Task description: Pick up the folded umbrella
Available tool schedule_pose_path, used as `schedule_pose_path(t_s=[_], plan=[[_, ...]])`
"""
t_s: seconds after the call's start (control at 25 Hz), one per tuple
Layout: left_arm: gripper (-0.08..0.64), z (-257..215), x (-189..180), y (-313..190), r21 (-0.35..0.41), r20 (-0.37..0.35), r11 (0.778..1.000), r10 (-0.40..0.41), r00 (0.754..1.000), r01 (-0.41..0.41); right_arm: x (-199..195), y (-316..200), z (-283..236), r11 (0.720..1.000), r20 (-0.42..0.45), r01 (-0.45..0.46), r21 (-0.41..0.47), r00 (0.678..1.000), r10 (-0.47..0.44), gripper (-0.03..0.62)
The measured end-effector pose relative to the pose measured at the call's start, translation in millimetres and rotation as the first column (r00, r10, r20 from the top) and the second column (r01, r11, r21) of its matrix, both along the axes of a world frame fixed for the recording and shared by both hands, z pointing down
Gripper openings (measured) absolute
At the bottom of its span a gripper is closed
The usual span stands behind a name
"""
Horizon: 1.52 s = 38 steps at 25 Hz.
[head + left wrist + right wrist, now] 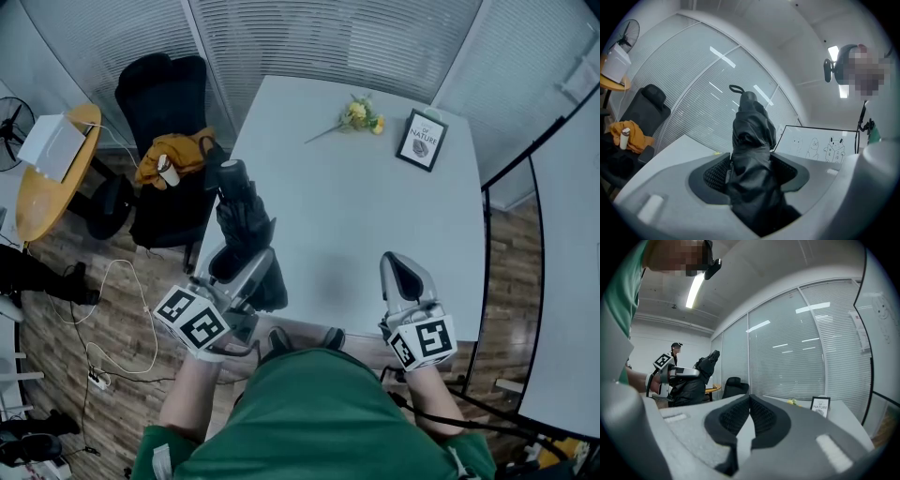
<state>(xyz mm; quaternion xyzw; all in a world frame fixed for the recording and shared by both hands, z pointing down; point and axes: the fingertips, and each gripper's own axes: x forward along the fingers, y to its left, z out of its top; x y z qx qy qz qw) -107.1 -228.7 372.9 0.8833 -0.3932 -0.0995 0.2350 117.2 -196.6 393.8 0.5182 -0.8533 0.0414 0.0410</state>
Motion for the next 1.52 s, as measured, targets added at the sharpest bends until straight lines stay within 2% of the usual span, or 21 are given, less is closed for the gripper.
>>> schedule_pose_path(t_s=[1.52], plan=[[0.275,2,31,2,0.006,0.029,1.0,-0.017,0.999,0.017,28,-5,5,0.999,0.018,0.049,0.009,0.999,-0.05,0.003]])
